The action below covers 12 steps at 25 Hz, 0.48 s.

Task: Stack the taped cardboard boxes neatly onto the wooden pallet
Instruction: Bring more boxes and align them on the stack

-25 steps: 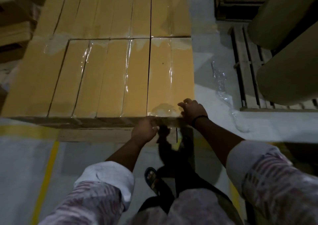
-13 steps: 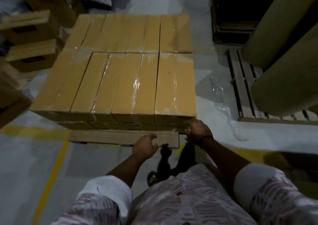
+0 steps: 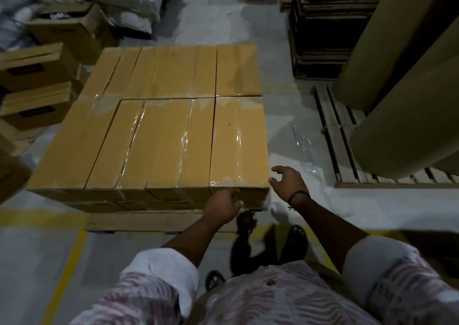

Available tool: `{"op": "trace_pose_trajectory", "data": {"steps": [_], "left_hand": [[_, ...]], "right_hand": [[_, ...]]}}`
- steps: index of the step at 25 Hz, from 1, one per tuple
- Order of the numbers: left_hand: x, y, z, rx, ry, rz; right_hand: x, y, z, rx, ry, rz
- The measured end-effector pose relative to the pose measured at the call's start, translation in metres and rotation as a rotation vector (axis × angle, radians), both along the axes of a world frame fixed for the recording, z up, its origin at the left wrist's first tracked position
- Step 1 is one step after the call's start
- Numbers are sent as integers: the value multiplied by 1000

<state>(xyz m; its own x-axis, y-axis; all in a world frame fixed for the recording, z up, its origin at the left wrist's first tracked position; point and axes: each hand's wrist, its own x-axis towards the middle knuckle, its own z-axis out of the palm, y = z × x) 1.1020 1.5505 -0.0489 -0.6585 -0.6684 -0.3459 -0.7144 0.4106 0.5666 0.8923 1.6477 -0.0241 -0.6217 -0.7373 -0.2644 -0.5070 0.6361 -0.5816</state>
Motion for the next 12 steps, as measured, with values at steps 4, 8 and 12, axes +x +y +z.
{"op": "trace_pose_trajectory", "data": {"steps": [4, 8, 12], "left_hand": [[-62, -13, 0, -1, -5, -6], [-138, -27, 9, -14, -1, 53], [-214, -42, 17, -19, 2, 127]], "right_hand": [[-54, -5, -12, -3, -117, -51], [-129, -12, -12, 13, -184, -21], [-208, -32, -1, -8, -197, 1]]}}
